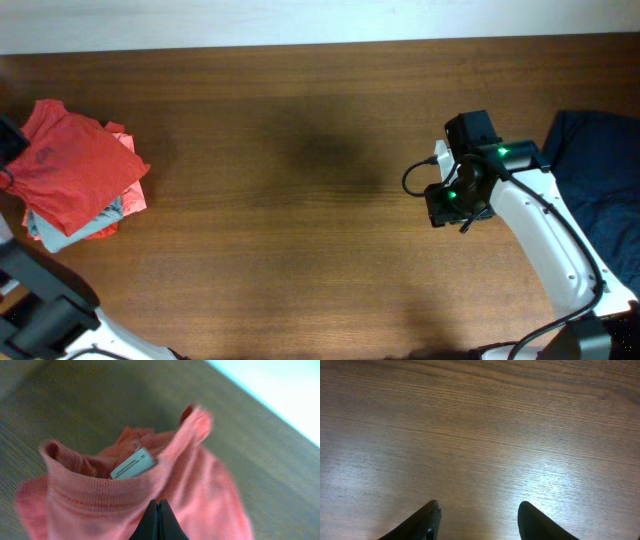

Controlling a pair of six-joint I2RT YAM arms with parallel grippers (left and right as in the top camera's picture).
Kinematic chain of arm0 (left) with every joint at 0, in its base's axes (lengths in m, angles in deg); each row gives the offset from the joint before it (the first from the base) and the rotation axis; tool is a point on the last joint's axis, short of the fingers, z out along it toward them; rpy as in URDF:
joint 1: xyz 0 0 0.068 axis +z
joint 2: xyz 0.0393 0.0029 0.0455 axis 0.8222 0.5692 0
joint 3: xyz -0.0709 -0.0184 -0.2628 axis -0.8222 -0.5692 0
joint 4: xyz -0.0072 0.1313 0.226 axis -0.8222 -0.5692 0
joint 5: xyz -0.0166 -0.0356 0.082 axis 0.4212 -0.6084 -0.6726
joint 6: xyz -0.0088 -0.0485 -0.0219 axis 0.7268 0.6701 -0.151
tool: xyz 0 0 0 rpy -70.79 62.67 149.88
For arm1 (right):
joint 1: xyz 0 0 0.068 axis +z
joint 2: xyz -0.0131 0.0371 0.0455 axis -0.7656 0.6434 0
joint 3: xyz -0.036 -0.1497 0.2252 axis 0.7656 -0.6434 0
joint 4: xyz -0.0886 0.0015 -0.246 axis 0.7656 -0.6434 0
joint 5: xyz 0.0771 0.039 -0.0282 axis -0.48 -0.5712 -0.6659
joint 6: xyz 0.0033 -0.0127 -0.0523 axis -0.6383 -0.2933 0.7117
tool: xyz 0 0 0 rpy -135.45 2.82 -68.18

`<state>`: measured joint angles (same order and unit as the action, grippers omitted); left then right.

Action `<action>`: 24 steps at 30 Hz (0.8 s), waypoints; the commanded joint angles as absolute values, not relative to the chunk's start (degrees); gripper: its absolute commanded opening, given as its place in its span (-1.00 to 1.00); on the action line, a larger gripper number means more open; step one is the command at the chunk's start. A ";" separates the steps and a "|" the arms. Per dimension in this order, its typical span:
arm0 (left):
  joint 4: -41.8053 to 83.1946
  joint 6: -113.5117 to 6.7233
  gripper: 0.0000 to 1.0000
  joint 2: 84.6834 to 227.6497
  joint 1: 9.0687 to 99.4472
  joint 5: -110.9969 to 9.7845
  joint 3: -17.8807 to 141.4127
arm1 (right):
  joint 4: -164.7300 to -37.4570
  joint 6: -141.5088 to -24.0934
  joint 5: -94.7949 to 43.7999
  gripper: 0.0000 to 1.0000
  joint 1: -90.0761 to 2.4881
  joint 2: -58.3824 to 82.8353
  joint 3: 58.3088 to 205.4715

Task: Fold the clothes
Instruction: 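Release the bundle on the stack and raise the left gripper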

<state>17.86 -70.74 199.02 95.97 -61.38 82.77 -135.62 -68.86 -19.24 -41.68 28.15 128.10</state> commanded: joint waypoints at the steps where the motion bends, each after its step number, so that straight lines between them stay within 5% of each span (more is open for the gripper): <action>1: 17.41 -71.85 -0.99 203.26 97.17 -64.14 83.21 | -135.86 -68.92 -20.04 0.10 -42.14 27.06 128.93; 11: 15.53 -70.76 -0.89 205.22 102.35 -63.83 83.21 | -135.90 -68.92 -20.04 0.10 -42.14 27.06 128.93; 24: 12.47 -70.72 -0.07 204.98 102.46 -62.78 83.21 | -136.49 -68.90 -20.02 0.21 -42.14 27.06 128.93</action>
